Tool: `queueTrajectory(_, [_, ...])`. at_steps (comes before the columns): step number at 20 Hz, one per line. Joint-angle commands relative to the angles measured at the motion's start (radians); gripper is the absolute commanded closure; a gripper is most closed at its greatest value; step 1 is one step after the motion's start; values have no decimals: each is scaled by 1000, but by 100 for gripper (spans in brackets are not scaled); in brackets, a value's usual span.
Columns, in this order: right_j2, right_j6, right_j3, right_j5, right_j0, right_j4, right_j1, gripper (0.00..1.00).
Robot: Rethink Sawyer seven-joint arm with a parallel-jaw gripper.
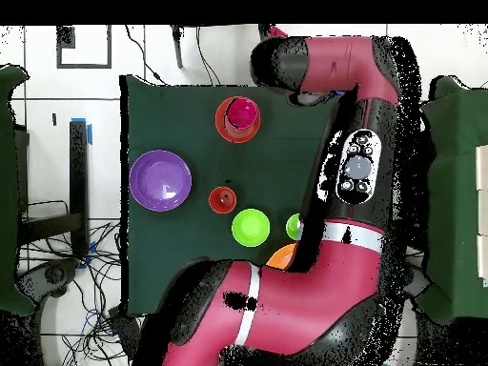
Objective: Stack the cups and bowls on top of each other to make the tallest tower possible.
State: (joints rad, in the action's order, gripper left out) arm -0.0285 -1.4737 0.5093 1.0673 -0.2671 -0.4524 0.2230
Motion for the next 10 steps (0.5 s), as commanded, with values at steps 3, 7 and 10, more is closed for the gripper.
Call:
queueTrajectory(3, [72,-179,-27,34,78,-58,-19,100])
queueTrajectory(7, [141,-227,-140,102,99,-79,-67,100])
queueTrajectory(10, [186,-257,-176,127,114,-70,-78,100])
